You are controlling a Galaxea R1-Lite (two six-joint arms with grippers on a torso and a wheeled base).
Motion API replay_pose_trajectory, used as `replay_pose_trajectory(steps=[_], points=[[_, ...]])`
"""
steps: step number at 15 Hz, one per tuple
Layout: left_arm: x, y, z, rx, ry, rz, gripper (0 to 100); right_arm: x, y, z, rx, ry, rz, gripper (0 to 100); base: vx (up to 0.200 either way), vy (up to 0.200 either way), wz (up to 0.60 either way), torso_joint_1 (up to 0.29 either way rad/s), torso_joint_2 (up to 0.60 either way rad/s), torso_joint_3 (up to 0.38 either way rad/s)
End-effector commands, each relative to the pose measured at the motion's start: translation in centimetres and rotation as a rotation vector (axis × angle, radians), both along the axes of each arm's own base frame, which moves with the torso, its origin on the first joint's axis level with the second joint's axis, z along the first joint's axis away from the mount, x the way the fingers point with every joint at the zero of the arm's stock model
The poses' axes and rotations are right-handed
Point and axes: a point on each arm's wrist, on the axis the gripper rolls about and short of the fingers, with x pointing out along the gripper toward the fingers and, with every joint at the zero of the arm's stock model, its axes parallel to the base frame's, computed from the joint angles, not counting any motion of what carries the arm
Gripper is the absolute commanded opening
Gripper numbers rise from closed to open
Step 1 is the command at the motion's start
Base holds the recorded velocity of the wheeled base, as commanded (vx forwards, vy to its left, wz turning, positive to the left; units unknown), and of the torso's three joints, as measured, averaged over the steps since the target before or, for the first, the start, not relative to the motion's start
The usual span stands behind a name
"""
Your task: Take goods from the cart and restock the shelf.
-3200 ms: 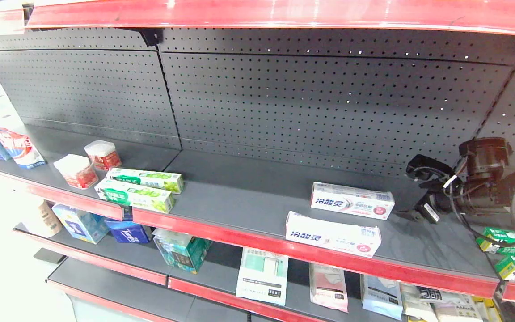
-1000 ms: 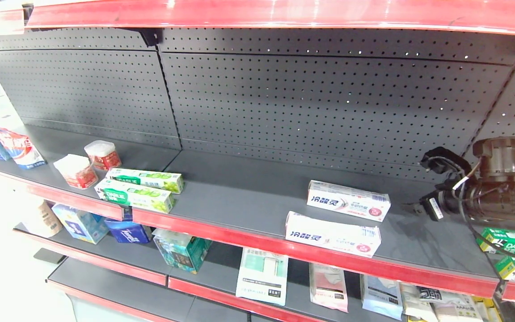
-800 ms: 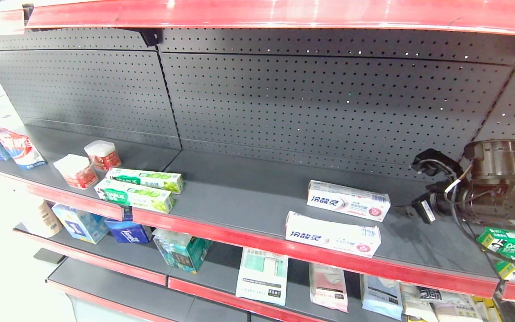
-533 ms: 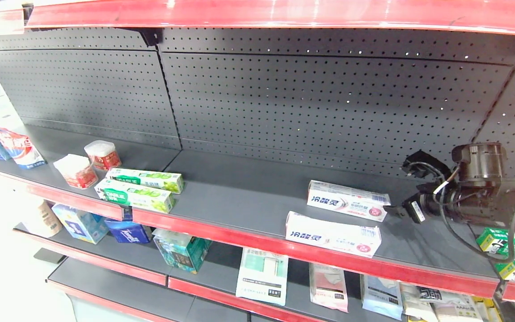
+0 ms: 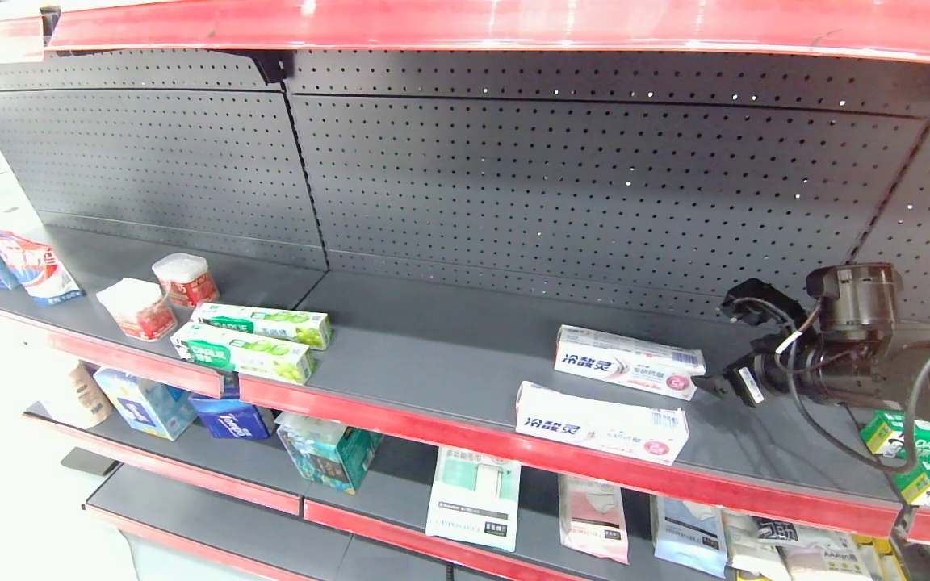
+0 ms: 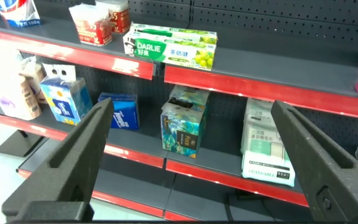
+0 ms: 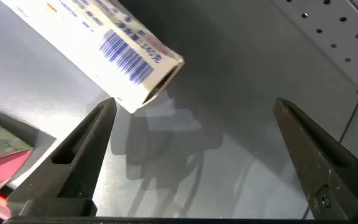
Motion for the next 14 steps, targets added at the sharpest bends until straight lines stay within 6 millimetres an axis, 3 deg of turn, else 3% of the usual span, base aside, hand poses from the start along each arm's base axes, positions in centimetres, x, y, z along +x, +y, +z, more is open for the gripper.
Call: replay_pose_trajectory(steps=[1, 10, 12, 14], points=[[0.0, 0.0, 0.0, 0.0, 0.0, 0.001, 100, 0.1, -0.1, -0.2, 0.0, 0.005, -0.004, 100, 0.0, 0.0, 0.0, 0.0, 0.0, 0.0], [0.0, 0.0, 0.0, 0.0, 0.0, 0.001, 100, 0.2, -0.4, 0.1, -0.013, -0.005, -0.032, 100, 0.0, 0.0, 0.0, 0.0, 0.0, 0.0], [0.0, 0.0, 0.0, 0.0, 0.0, 0.001, 100, -0.7, -0.6, 0.4, -0.012, -0.008, -0.036, 100, 0.0, 0.0, 0.0, 0.0, 0.0, 0.0], [0.0, 0.0, 0.0, 0.0, 0.0, 0.001, 100, -3.0, -1.1, 1.8, 0.001, -0.039, -0.06, 100, 0.0, 0.0, 0.0, 0.0, 0.0, 0.0]])
